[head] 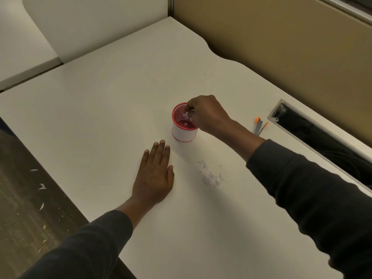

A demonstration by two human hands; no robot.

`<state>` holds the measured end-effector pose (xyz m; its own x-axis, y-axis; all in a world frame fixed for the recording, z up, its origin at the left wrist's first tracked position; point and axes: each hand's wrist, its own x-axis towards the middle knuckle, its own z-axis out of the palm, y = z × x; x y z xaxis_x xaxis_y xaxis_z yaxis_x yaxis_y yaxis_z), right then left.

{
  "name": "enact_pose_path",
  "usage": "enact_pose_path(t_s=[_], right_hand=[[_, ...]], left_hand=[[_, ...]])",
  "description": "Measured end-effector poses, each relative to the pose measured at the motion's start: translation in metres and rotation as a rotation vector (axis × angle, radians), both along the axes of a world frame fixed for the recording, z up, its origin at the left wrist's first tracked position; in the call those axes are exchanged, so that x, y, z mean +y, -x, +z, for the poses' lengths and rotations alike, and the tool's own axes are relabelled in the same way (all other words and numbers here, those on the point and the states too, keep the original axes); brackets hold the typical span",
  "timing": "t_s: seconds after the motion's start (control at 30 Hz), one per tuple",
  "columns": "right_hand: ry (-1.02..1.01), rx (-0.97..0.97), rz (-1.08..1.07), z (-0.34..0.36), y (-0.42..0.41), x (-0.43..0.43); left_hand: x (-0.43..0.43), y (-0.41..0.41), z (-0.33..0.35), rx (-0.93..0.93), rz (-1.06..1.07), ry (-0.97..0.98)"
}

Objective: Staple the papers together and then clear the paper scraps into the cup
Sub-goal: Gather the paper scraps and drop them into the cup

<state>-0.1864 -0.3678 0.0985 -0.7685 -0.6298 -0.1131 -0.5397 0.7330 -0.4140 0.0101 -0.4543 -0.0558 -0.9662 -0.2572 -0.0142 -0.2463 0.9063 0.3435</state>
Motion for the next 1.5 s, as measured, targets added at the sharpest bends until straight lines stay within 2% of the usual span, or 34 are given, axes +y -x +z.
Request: enact_pose_path(t_s=[0.1,0.37,0.6,0.93,1.27,1.5], right_hand=[[-0.119,0.026,0.092,0.003,0.000,-0.006],[-0.111,0.130,0.123,0.007,0.001,-0.012],[-0.125,0.134,0.147,0.006,-0.002,-0.011],[-0.044,0.066,0.134,0.010,0.000,0.000],[0.093,-0.122,0.048,0.010,0.005,0.004],[0.142,-0.094,0.039,0.005,0.007,0.003]], left_hand=[[-0.001,0.000,-0.001,0.013,-0.002,0.003],[0.000,0.000,0.001,-0.004,0.001,-0.004],[0.000,0.000,0.003,-0.010,0.004,-0.011],[0.000,0.000,0.003,-0.001,0.003,-0.018],[-0.001,-0.001,0.000,-0.001,-0.005,0.000],[-0.001,0.000,-0.001,-0.002,-0.002,-0.001]])
